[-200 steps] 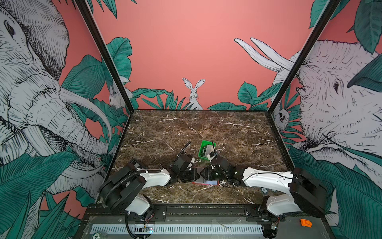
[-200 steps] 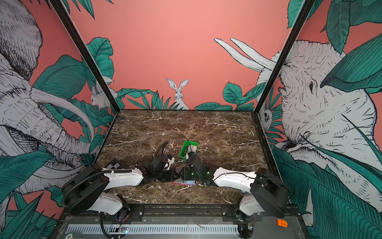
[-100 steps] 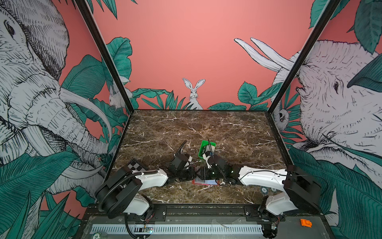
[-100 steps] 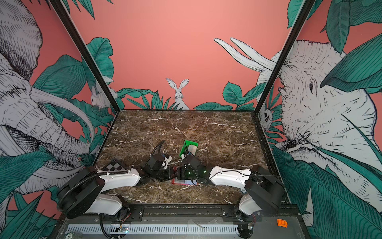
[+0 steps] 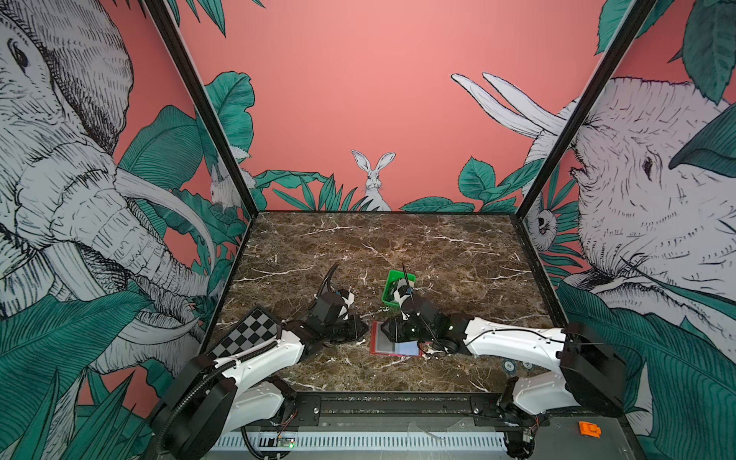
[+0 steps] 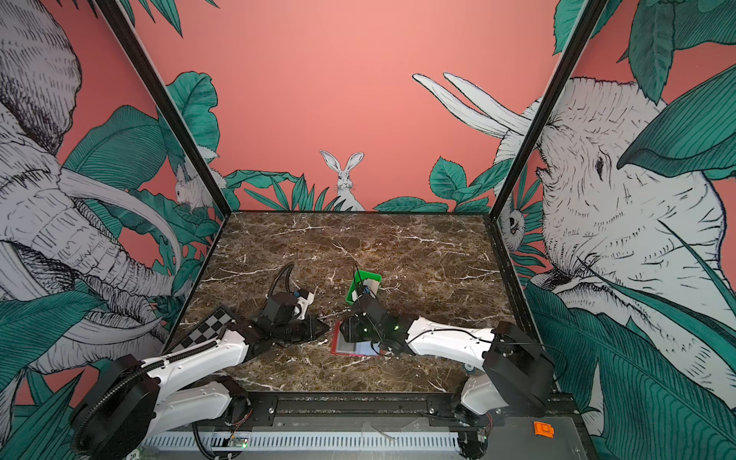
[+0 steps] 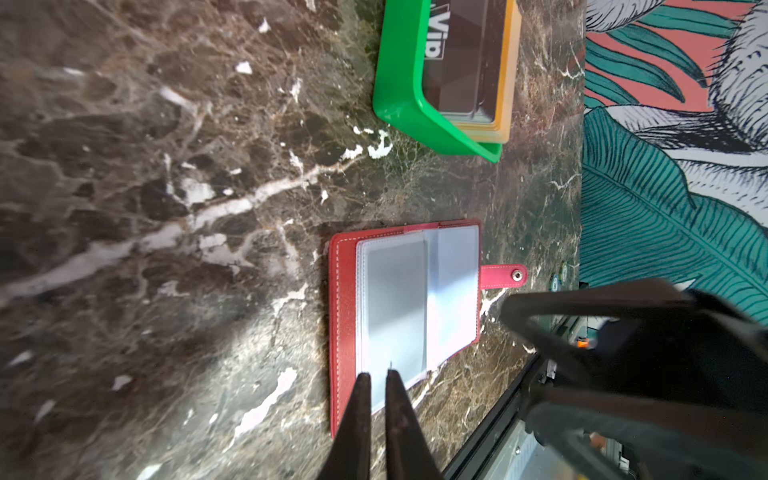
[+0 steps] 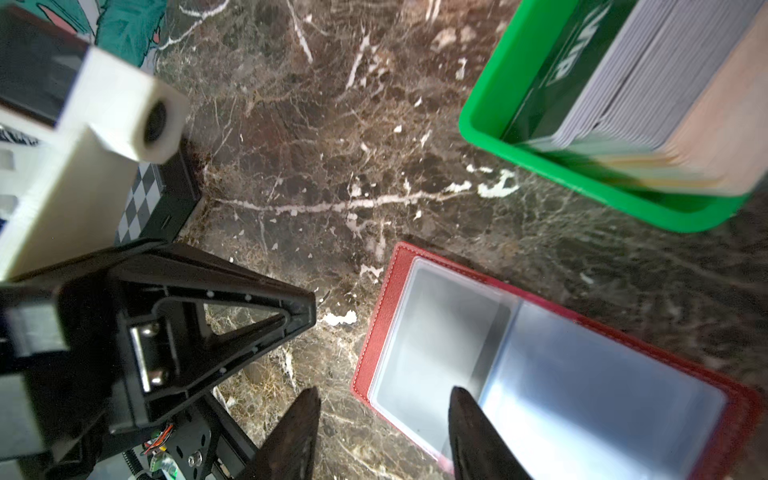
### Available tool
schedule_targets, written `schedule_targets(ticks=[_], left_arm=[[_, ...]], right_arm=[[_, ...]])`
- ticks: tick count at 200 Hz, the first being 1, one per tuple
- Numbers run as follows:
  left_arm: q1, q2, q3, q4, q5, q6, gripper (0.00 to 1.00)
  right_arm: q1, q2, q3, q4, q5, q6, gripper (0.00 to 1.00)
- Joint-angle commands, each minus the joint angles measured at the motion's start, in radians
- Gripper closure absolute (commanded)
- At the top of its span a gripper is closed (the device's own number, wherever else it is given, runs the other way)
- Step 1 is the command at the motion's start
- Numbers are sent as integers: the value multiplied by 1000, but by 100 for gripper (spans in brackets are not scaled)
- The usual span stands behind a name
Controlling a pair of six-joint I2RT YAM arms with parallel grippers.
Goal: Put the credit cards into the card holder
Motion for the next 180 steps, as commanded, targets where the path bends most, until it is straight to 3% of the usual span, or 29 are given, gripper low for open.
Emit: schedule_targets(ticks=[1,27,65,93,113,180], left_arm=[[19,-14,44,-49,-8,59,87],[38,-3,95,-28,-12,101,86],[61,50,251,-78,-36,213,84],[98,131,347,-58,7,254,84],[122,195,403,-31,79,252,83],[131,359,523,15,92,312,82]], right_arm=[[-1,-51,38,-90,109,-57,50],[-13,-87,51,-126,195,-94,47],[-36,-133,67,-123,304,-177,27],[-67,-142,111,-153,390,-213,24],[-122,-169,118,-145,354,-186,25],[-322,-105,180,-243,130,-260,24]])
